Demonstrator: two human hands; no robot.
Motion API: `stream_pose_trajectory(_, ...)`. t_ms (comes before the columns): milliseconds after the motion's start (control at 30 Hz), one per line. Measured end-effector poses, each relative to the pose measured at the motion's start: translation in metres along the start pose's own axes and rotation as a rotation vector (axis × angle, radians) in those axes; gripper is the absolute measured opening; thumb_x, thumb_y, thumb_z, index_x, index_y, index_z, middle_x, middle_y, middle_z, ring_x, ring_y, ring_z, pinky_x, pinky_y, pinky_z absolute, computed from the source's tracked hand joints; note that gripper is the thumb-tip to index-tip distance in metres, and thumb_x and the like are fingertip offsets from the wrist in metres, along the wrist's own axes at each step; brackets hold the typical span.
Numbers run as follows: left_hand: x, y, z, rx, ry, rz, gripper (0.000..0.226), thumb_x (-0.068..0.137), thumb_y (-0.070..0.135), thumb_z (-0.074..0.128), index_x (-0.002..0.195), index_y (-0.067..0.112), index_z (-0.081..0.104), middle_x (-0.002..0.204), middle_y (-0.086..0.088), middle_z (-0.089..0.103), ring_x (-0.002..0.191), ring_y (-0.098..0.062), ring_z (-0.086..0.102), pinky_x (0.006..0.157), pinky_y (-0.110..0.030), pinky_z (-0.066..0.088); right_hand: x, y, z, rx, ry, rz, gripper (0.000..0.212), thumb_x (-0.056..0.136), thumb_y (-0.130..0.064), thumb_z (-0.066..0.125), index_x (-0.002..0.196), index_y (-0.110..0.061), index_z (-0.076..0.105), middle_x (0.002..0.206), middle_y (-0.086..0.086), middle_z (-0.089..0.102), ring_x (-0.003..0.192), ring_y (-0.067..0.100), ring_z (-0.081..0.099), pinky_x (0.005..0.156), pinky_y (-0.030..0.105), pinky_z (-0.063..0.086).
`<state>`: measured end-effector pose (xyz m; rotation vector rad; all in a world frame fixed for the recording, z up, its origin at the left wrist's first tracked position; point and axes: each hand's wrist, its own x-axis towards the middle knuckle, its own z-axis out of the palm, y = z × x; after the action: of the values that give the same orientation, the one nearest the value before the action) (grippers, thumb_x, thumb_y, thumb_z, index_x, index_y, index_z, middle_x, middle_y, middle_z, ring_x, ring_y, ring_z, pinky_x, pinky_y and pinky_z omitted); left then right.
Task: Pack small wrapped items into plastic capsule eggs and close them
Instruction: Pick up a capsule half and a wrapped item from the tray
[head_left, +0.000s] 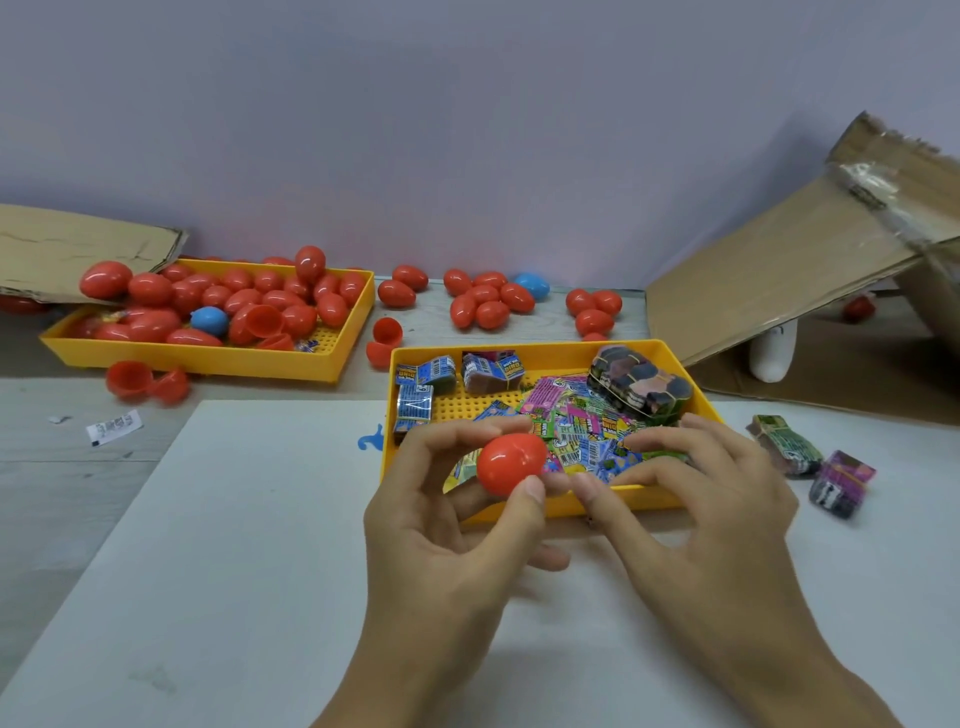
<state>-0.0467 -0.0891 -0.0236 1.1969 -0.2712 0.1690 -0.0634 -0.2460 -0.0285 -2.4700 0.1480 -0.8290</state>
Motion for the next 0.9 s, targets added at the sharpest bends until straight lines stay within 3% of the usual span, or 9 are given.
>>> stream_pose_trajectory(100, 0.000, 0.000, 0.000, -0.011, 0.004, -0.018, 0.029, 0.068, 0.018, 0.072, 0.095, 0.013, 0.062, 0.103, -0.011, 0.070, 0.084, -0.034, 0.075, 0.049, -0.039, 0.058, 0.000, -0.001, -0.002, 0.135, -0.037, 0.023, 0.025, 0.077, -0.057, 0.062, 0.069, -0.033, 0.063, 0.096, -0.025, 0.064, 0.122, 0.009, 0.049, 0.110, 0.052, 0.023)
stream_pose_trajectory(200, 0.000, 0.001, -0.001, -0.019, 0.008, -0.040, 0.026, 0.072, 0.010, 0.072, 0.095, 0.014, 0.061, 0.096, -0.015, 0.070, 0.075, -0.035, 0.075, 0.048, -0.038, 0.058, 0.002, 0.002, -0.004, 0.230, 0.032, -0.007, 0.009, 0.079, -0.034, 0.068, 0.072, -0.031, 0.063, 0.093, -0.023, 0.066, 0.117, 0.014, 0.055, 0.106, 0.057, 0.032)
stream_pose_trajectory(333, 0.002, 0.003, -0.002, -0.013, -0.012, -0.074, 0.025, 0.077, 0.013, 0.066, 0.100, 0.022, 0.070, 0.091, -0.014, 0.070, 0.064, -0.035, 0.072, 0.049, -0.038, 0.058, 0.005, -0.001, -0.008, 0.375, 0.199, -0.011, 0.006, 0.087, -0.034, 0.066, 0.083, -0.036, 0.063, 0.094, -0.025, 0.065, 0.113, 0.017, 0.058, 0.103, 0.030, 0.040)
stream_pose_trajectory(467, 0.002, 0.002, -0.002, 0.000, -0.050, -0.069, 0.027, 0.075, 0.029, 0.060, 0.098, 0.022, 0.072, 0.088, -0.012, 0.068, 0.060, -0.034, 0.070, 0.048, -0.035, 0.055, 0.003, -0.001, -0.008, 0.569, 0.280, 0.079, 0.010, 0.088, -0.043, 0.062, 0.082, -0.036, 0.065, 0.096, -0.015, 0.069, 0.108, 0.015, 0.063, 0.102, 0.053, 0.045)
stream_pose_trajectory(533, 0.002, 0.001, -0.004, 0.004, -0.053, -0.065, 0.026, 0.075, 0.030, 0.058, 0.096, 0.021, 0.070, 0.086, -0.013, 0.067, 0.058, -0.035, 0.069, 0.047, -0.034, 0.053, 0.004, 0.001, -0.009, 0.497, 0.259, 0.103, 0.008, 0.092, -0.043, 0.063, 0.085, -0.038, 0.063, 0.099, -0.009, 0.068, 0.105, 0.014, 0.063, 0.101, 0.053, 0.046)
stream_pose_trajectory(633, 0.002, 0.000, -0.005, 0.020, -0.057, -0.057, 0.025, 0.075, 0.031, 0.057, 0.094, 0.021, 0.070, 0.084, -0.013, 0.066, 0.056, -0.035, 0.068, 0.046, -0.034, 0.052, 0.003, 0.001, -0.010, 0.366, 0.195, 0.099, 0.009, 0.093, -0.039, 0.065, 0.085, -0.038, 0.062, 0.097, -0.011, 0.065, 0.099, 0.001, 0.059, 0.100, 0.028, 0.045)
stream_pose_trajectory(700, 0.002, 0.001, -0.005, 0.020, -0.066, -0.060, 0.025, 0.074, 0.031, 0.057, 0.093, 0.021, 0.069, 0.085, -0.012, 0.066, 0.056, -0.034, 0.068, 0.046, -0.034, 0.052, 0.002, -0.003, -0.009, 0.406, 0.178, 0.103, 0.008, 0.091, -0.038, 0.066, 0.084, -0.037, 0.063, 0.093, -0.002, 0.067, 0.094, -0.002, 0.060, 0.087, 0.011, 0.044)
stream_pose_trajectory(800, 0.000, 0.003, -0.004, 0.054, -0.111, -0.065, 0.020, 0.073, 0.033, 0.057, 0.087, 0.021, 0.066, 0.081, -0.010, 0.063, 0.054, -0.029, 0.063, 0.046, -0.032, 0.050, -0.001, -0.010, -0.009, 0.646, 0.188, 0.122, 0.008, 0.085, -0.028, 0.065, 0.080, -0.030, 0.070, 0.085, -0.003, 0.072, 0.090, 0.009, 0.068, 0.081, 0.018, 0.053)
stream_pose_trajectory(900, -0.006, 0.006, 0.001, 0.164, -0.183, -0.052, 0.018, 0.073, 0.040, 0.070, 0.079, 0.026, 0.060, 0.070, -0.010, 0.054, 0.050, -0.016, 0.053, 0.044, -0.026, 0.046, -0.002, -0.016, -0.013, 0.788, 0.166, 0.148, 0.008, 0.080, -0.028, 0.067, 0.078, -0.023, 0.074, 0.078, -0.008, 0.074, 0.074, 0.005, 0.071, 0.067, 0.012, 0.054)
